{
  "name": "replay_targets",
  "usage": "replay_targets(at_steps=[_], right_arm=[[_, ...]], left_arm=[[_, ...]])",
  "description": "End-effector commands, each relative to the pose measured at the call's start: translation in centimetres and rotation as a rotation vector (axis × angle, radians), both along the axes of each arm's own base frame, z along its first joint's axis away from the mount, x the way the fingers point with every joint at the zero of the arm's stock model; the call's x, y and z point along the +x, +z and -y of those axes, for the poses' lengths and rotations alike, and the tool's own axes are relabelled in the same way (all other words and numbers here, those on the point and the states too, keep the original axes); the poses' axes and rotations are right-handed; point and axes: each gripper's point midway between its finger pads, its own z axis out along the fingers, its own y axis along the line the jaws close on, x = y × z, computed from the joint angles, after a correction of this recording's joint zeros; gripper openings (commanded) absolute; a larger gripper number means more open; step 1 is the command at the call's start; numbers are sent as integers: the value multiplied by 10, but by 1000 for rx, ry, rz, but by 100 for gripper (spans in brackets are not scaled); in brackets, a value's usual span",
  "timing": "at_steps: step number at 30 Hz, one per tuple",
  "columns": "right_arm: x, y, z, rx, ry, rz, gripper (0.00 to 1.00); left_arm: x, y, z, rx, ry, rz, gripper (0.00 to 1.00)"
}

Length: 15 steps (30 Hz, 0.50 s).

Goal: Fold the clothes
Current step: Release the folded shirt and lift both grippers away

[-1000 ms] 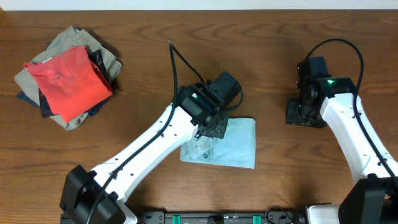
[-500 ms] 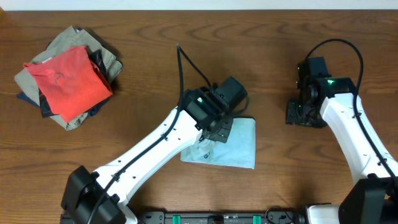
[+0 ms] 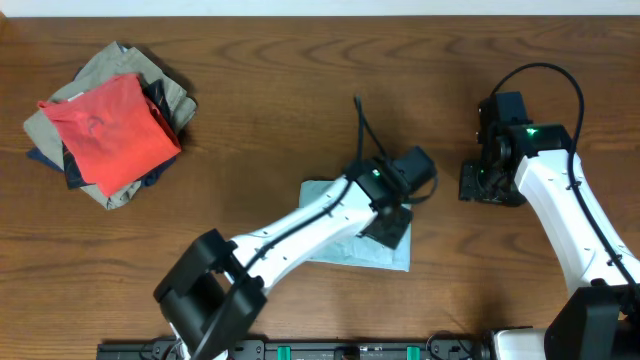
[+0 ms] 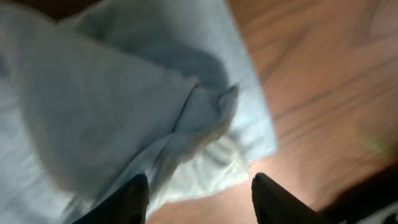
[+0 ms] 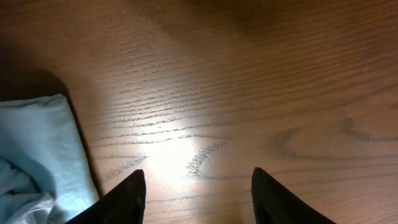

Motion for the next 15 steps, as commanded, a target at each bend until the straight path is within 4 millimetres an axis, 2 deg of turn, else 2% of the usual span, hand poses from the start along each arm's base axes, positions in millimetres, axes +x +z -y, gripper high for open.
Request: replay_targets(at_steps=[1,4,8,10,11,15], right_arm=[[1,0,-2,22,26,-7,54],[2,0,-32,178,172,-2,54],[-7,18,-101,528,456,35,54],[-15,27,-128,622,559,45,55],[-18,27,-134,622,594,43,55],[-26,18,-157,503,739,38,60]], left_arm=[[28,45,-22,-50,39,77,55],[55,78,-65,-34,155,157,56],[82,110,-126,-53,344,216,56],[93,115,-157,-56,485,207,62],[96,115,-169,-57,541,191,63],[102,105,-199,-110,692,87,64]])
